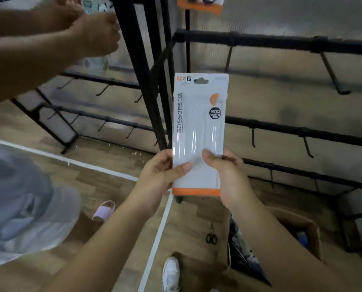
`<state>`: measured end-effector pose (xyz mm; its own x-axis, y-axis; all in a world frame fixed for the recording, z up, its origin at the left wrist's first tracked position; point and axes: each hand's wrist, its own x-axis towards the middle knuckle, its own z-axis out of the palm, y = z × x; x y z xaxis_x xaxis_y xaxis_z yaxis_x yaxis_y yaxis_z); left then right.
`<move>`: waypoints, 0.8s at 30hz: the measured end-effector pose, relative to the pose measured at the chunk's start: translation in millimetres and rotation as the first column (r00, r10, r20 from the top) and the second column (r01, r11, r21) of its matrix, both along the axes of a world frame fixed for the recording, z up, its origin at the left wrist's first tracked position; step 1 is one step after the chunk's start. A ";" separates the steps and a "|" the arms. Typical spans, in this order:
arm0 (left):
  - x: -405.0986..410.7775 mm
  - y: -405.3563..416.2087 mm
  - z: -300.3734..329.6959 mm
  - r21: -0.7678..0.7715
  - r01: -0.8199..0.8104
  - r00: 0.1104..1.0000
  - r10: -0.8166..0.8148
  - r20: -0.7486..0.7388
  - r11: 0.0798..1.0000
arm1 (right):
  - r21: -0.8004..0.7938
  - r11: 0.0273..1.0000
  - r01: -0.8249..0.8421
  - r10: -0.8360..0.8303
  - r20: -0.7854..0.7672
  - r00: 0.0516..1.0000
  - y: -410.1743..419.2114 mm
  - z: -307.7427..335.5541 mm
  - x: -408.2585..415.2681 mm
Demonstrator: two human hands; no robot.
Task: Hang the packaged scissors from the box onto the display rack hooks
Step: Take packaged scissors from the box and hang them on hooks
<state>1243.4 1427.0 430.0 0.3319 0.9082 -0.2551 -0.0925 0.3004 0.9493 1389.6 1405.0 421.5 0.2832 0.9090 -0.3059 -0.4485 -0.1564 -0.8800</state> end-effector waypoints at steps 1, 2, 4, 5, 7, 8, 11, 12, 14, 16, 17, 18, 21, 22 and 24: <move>3.5 -5.6 -12.5 -0.029 -0.001 1.000 0.001 -0.003 1.000 | -0.030 0.999 -0.012 0.011 -0.012 1.000 -4.5 -12.0 0.3; 6.6 -11.5 -25.0 -0.052 0.001 1.000 -0.001 -0.008 0.999 | -0.058 0.998 -0.016 0.015 -0.018 1.000 -9.2 -24.4 0.6; 10.2 -22.2 -51.5 -0.094 -0.007 1.000 0.005 -0.021 0.996 | -0.109 0.994 -0.018 0.016 -0.020 1.000 -16.9 -51.8 2.1; 11.1 -26.4 -65.2 -0.117 -0.019 0.999 0.016 -0.028 0.993 | -0.141 0.990 -0.020 0.018 -0.015 1.000 -20.5 -65.3 2.2; 11.2 -31.9 -92.9 -0.159 -0.040 0.999 0.034 -0.042 0.986 | -0.202 0.979 -0.032 0.034 0.003 0.999 -27.5 -93.9 1.7; 10.0 -34.7 -106.9 -0.179 -0.049 0.998 0.040 -0.052 0.983 | -0.229 0.972 -0.048 0.052 0.012 0.999 -30.7 -108.1 0.5; 2.9 -42.4 -154.0 -0.234 -0.068 0.996 0.051 -0.075 0.970 | -0.295 0.950 -0.105 0.129 0.063 0.990 -40.2 -155.6 -6.4; -0.9 -44.4 -171.3 -0.253 -0.078 0.995 0.057 -0.087 0.964 | -0.305 0.946 -0.112 0.139 0.068 0.988 -44.2 -174.4 -9.7; -10.8 -49.7 -207.9 -0.281 -0.113 0.990 0.083 -0.116 0.953 | -0.319 0.938 -0.135 0.170 0.085 0.982 -55.4 -215.9 -18.0; -24.4 -54.0 -249.0 -0.297 -0.162 0.981 0.120 -0.155 0.941 | -0.389 0.910 -0.143 0.213 0.143 0.966 -67.0 -263.0 -26.0; -32.0 -56.3 -272.0 -0.307 -0.182 0.975 0.130 -0.180 0.934 | -0.434 0.891 -0.131 0.222 0.167 0.961 -73.7 -291.9 -29.6; -39.8 -59.3 -295.8 -0.321 -0.197 0.970 0.137 -0.199 0.926 | -0.475 0.873 -0.115 0.226 0.184 0.957 -81.3 -320.5 -33.4; -58.8 -68.1 -366.5 -0.380 -0.286 0.948 0.203 -0.245 0.879 | -0.589 0.806 -0.065 0.272 0.271 0.923 -104.1 -405.9 -40.2; -63.2 -70.2 -389.9 -0.398 -0.317 0.938 0.222 -0.265 0.861 | -0.625 0.779 -0.054 0.291 0.285 0.913 -109.9 -430.7 -40.9; -67.9 -74.3 -433.7 -0.429 -0.350 0.927 0.241 -0.288 0.833 | -0.665 0.747 -0.021 0.285 0.292 0.913 -117.2 -479.3 -41.0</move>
<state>1175.6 1352.7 -3.7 -0.0447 0.7092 -0.7036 -0.0609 0.7010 0.7105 1348.6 1287.8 -57.8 0.3646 0.5757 -0.7319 -0.0471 -0.7736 -0.6319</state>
